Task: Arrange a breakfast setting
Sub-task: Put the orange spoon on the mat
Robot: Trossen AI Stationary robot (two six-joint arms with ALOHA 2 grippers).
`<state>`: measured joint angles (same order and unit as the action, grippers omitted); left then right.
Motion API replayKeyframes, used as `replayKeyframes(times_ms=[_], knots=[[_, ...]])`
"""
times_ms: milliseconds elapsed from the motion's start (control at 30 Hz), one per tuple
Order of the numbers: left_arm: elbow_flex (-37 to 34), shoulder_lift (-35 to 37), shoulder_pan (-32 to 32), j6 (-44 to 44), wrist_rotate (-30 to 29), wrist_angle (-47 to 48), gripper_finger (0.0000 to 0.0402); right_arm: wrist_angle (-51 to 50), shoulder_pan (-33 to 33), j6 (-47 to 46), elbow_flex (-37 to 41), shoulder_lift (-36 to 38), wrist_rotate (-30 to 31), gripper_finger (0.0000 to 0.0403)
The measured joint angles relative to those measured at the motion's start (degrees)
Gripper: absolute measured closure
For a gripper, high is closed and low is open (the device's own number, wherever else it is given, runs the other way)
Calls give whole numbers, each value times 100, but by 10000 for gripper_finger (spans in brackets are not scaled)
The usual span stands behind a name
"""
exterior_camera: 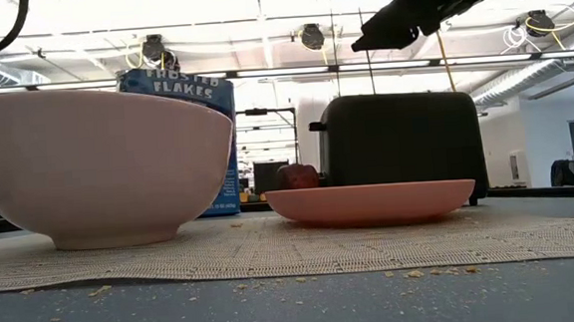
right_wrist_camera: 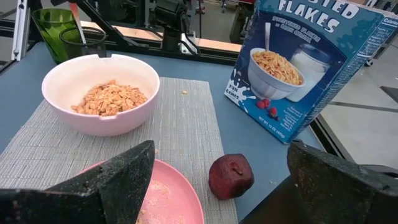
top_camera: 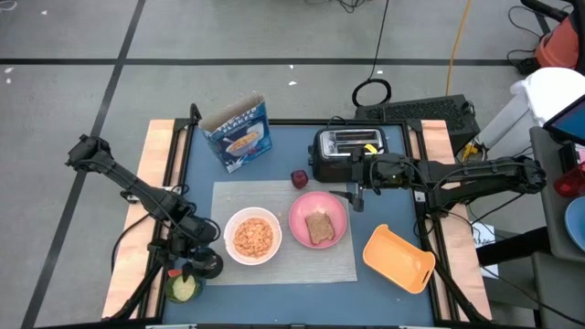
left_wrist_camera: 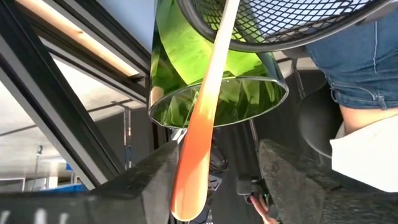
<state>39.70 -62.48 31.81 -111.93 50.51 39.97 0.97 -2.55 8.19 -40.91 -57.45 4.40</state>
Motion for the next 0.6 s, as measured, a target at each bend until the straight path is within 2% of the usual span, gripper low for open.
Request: replayKeyframes(times_ms=[600], knots=[[0, 0, 0, 196, 6, 4, 287, 0, 0, 0, 0, 0, -2, 51]])
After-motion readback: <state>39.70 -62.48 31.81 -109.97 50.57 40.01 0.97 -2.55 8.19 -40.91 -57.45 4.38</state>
